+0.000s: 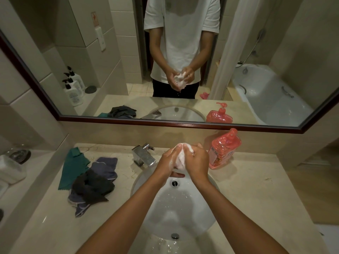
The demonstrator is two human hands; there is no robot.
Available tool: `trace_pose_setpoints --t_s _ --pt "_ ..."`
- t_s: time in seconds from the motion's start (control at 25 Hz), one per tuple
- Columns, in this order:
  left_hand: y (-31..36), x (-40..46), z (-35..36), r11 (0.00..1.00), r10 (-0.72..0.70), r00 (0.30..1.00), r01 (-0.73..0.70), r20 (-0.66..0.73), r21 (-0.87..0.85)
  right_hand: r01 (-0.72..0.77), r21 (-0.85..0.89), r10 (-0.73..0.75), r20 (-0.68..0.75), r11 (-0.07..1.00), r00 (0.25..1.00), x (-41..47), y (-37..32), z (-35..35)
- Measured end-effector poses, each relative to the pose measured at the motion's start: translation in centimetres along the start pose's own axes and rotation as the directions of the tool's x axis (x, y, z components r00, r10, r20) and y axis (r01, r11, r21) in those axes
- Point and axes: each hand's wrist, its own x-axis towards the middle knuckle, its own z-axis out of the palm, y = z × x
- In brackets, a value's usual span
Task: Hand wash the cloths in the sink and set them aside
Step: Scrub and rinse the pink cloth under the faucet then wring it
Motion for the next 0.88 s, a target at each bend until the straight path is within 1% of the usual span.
trace_pose_setpoints --t_s 0.04,0.08,0.16,0.24,0.32,0.36,0.4,0.48,0.52,0.6,0.64,0.68,0.72,0.8,0.84,0.88 --pt "0.0 0.0 0.0 1.000 0.008 1.000 -0.008 -0.002 0.019 -0.051 0.009 0.051 -0.008 0.999 0.999 0.2 0.0 -0.1" --pt "-0.1 0.0 0.2 0.999 0.030 0.999 -0.029 -0.022 0.044 -0.120 0.061 0.120 -0.006 0.991 0.993 0.4 0.0 -0.1" --pt "-0.4 -0.1 0.4 0.989 0.112 0.991 -0.103 -0.078 0.105 -0.300 0.239 0.301 0.031 0.924 0.953 0.5 -0.1 -0.2" --pt "-0.8 -0.1 0.6 0.968 0.213 0.970 -0.193 -0.116 0.162 -0.477 0.411 0.477 0.110 0.777 0.872 0.8 -0.1 -0.4" --pt "-1.1 -0.2 0.4 0.949 0.285 0.949 -0.259 -0.132 0.181 -0.606 0.513 0.578 0.238 0.608 0.780 1.1 0.0 -0.8" --pt "-1.0 -0.2 0.2 0.946 0.301 0.943 -0.278 -0.140 0.166 -0.633 0.523 0.580 0.288 0.571 0.762 1.1 0.1 -0.9" --pt "-0.9 -0.2 -0.1 0.946 0.313 0.937 -0.293 -0.154 0.137 -0.635 0.507 0.553 0.324 0.583 0.767 1.1 0.2 -0.9" --pt "-0.6 -0.2 -0.7 0.941 0.338 0.925 -0.334 -0.176 0.049 -0.608 0.471 0.458 0.401 0.639 0.793 0.8 0.3 -1.1" --pt "-0.6 -0.2 -1.0 0.932 0.357 0.918 -0.362 -0.174 0.004 -0.615 0.468 0.413 0.467 0.634 0.782 0.7 0.4 -1.3" --pt "-0.4 -0.3 -1.4 0.913 0.395 0.907 -0.405 -0.148 -0.040 -0.694 0.482 0.353 0.619 0.535 0.702 0.4 0.7 -1.9" --pt "-0.4 -0.3 -1.5 0.910 0.402 0.907 -0.411 -0.121 -0.052 -0.721 0.488 0.327 0.664 0.492 0.672 0.3 0.7 -2.1" --pt "-0.3 -0.4 -1.6 0.911 0.404 0.910 -0.410 -0.093 -0.049 -0.715 0.497 0.300 0.674 0.492 0.675 0.2 0.8 -2.3" --pt "-0.3 -0.4 -1.6 0.914 0.404 0.913 -0.406 -0.065 -0.022 -0.678 0.509 0.277 0.651 0.531 0.706 0.1 0.8 -2.2" --pt "-0.4 -0.4 -1.6 0.933 0.359 0.933 -0.357 -0.032 0.048 -0.555 0.547 0.243 0.540 0.627 0.806 -0.2 0.6 -1.9" --pt "-0.4 -0.4 -1.5 0.949 0.313 0.950 -0.312 -0.021 0.040 -0.484 0.556 0.228 0.467 0.675 0.855 -0.3 0.4 -1.8" --pt "-0.4 -0.3 -1.4 0.965 0.261 0.965 -0.261 -0.004 -0.002 -0.414 0.552 0.213 0.391 0.724 0.895 -0.4 0.3 -1.7"
